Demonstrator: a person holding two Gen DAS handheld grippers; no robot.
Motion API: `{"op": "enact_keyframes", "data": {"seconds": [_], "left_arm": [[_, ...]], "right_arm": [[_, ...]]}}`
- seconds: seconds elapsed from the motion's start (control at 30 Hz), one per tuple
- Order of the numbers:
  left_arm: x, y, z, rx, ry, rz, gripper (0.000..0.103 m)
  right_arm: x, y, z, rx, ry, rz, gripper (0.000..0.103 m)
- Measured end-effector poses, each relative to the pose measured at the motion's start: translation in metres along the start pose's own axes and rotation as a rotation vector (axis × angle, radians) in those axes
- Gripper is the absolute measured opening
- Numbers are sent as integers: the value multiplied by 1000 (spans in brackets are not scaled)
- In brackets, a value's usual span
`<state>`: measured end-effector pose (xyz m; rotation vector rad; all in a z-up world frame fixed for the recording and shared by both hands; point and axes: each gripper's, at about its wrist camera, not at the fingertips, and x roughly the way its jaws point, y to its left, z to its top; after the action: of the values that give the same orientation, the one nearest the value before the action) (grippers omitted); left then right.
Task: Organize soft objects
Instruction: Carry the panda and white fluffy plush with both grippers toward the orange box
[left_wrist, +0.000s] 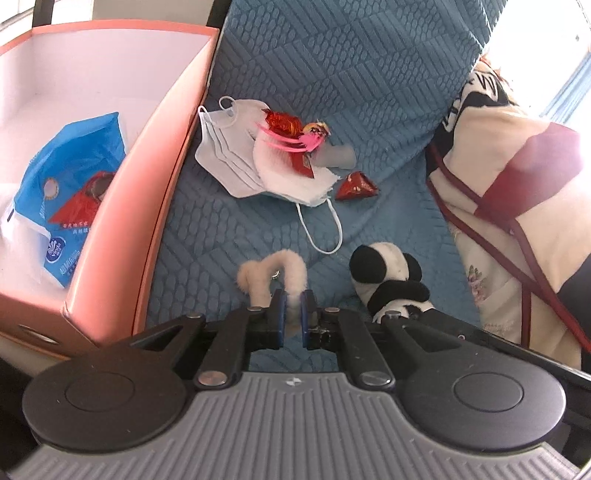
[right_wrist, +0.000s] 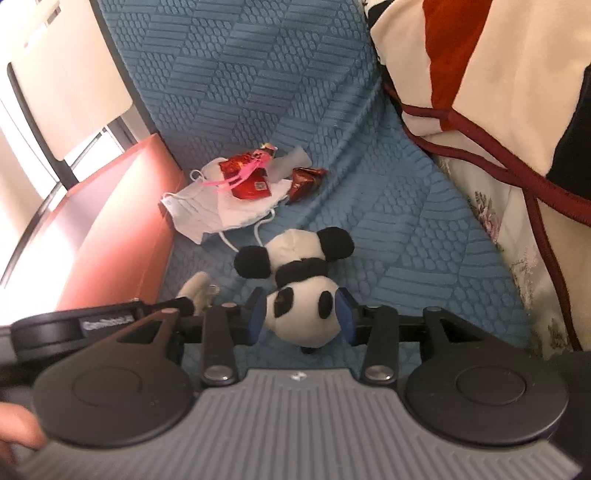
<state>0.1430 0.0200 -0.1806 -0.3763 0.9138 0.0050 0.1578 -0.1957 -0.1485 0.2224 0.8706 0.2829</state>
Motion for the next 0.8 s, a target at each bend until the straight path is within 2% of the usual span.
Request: {"op": "enact_keyframes", "data": {"seconds": [0.07,0.13,0.17,0.3,0.43,0.6,0.67,0.73,0.8], "left_arm": [[3,0,-1,15,20,18,31],[5,-1,-1,19,22,26,38],[5,-1,-1,25,14,29,38],[11,-7,-2,76,-7,98,38],[21,-7,-5,85,13,100,38],[30,-12,-8,107,-10,127,38],[33,-11,-8,95,-17,133,35],[35,-10,-8,89,-20,146,24],[37,-9,-7,82,-19,148,20]], "right_arm": [[4,-5,0,20,15,3,48],[6,-9,2,35,10,27,56],[7,-10,3,32,0,33,61],[13,-13,9,36,-16,53,61],[23,-14,14,41,0,87,61],[42,-10,16,28,47,100,61],[48,-7,15,13,59,91,59],[51,-7,14,13,60,85,57],[52,-8,14,21,61,89,56]]}}
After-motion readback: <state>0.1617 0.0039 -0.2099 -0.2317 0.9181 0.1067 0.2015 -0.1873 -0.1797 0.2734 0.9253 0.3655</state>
